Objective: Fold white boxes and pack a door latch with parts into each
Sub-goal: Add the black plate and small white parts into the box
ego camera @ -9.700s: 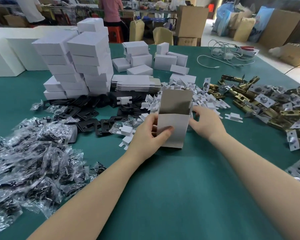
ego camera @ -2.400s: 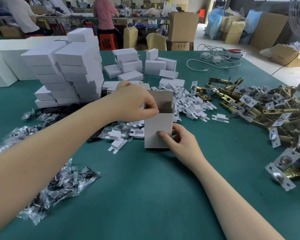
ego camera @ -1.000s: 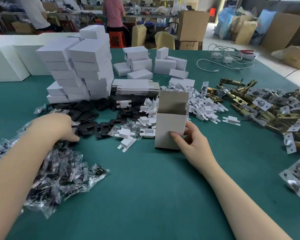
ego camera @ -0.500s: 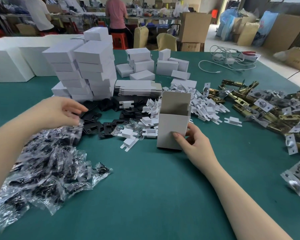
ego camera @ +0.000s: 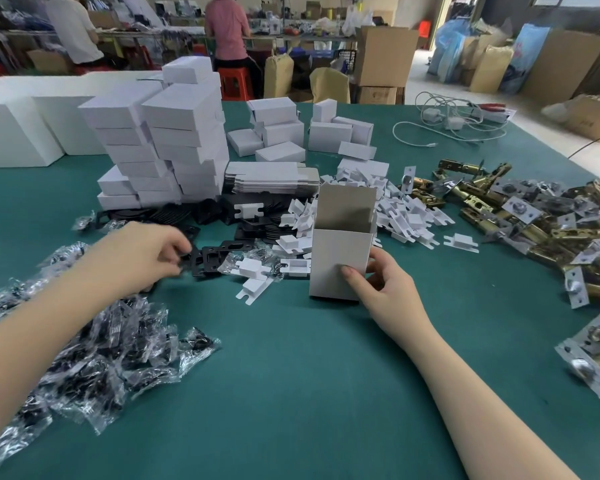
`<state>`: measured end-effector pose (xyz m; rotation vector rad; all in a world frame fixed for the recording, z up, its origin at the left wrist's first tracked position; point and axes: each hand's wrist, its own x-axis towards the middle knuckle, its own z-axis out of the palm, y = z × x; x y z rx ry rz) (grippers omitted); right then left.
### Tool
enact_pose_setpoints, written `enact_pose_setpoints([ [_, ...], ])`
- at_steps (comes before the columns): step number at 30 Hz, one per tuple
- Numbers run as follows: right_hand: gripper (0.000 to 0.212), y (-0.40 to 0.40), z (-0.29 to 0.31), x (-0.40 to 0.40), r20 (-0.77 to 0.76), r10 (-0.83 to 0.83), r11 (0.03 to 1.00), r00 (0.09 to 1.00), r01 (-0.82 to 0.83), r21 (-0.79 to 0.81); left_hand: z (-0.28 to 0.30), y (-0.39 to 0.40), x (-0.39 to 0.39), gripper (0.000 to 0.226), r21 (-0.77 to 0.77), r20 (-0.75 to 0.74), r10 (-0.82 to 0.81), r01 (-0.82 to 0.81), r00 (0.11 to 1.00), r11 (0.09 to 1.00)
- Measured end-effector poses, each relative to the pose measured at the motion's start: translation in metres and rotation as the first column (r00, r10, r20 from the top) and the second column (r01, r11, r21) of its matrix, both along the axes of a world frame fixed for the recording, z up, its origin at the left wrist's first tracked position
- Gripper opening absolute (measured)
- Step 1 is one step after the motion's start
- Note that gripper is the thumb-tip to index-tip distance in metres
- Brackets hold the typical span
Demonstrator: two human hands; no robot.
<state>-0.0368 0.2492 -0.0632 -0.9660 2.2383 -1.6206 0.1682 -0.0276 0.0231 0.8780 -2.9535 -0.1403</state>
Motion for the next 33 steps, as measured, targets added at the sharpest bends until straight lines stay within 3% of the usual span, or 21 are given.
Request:
enact_pose_setpoints([
  [2, 0.029, 0.000, 0.001, 0.000, -0.004, -0.006, 1.000, 1.000, 0.006, 0.002, 0.009, 0.022, -0.005, 0.024, 0.132, -0.377, -0.054, 0.111, 0.925, 0.985],
  [4, 0.029, 0.000, 0.001, 0.000, -0.003, -0.006, 1.000, 1.000, 0.006, 0.005, 0.020, 0.052, -0.016, 0.021, 0.305, -0.623, -0.032, 0.279, 0.782, 0.911],
  [7, 0.030, 0.000, 0.000, 0.001, 0.010, 0.004, 1.000, 1.000, -0.004, 0.007, 0.031, 0.088, -0.042, 0.014, 0.363, -0.753, -0.042, 0.468, 0.656, 0.806],
  [10, 0.031, 0.003, 0.000, 0.002, 0.004, 0.030, 1.000, 1.000, -0.030, -0.001, 0.042, 0.114, -0.071, 0.014, 0.267, -0.814, -0.151, 0.592, 0.561, 0.760],
  [13, 0.031, 0.005, 0.000, 0.004, 0.011, 0.039, 0.999, 0.999, -0.039, -0.005, 0.046, 0.131, -0.098, 0.009, 0.061, -0.764, -0.367, 0.626, 0.531, 0.778],
  [17, 0.034, 0.004, 0.000, 0.004, 0.012, 0.028, 1.000, 1.000, -0.028, -0.007, 0.042, 0.137, -0.117, 0.005, 0.035, -0.577, -0.446, 0.567, 0.684, 0.823],
  [20, 0.036, 0.003, 0.001, 0.003, 0.022, 0.027, 1.000, 0.999, -0.027, -0.013, 0.033, 0.134, -0.118, 0.007, -0.076, -0.449, -0.439, 0.456, 0.779, 0.887],
  [26, 0.039, 0.002, 0.000, 0.003, 0.021, 0.025, 1.000, 0.999, -0.025, -0.009, 0.034, 0.134, -0.113, 0.012, -0.139, -0.447, -0.379, 0.356, 0.810, 0.924],
  [30, 0.044, 0.001, 0.000, 0.003, 0.019, 0.023, 1.000, 1.000, -0.023, -0.009, 0.044, 0.132, -0.123, 0.032, -0.176, -0.186, -0.436, 0.407, 0.880, 0.896],
  [33, 0.044, 0.001, 0.001, 0.003, 0.022, 0.019, 1.000, 1.000, -0.019, -0.014, 0.045, 0.138, -0.130, 0.049, -0.170, -0.004, -0.501, 0.493, 0.865, 0.853],
])
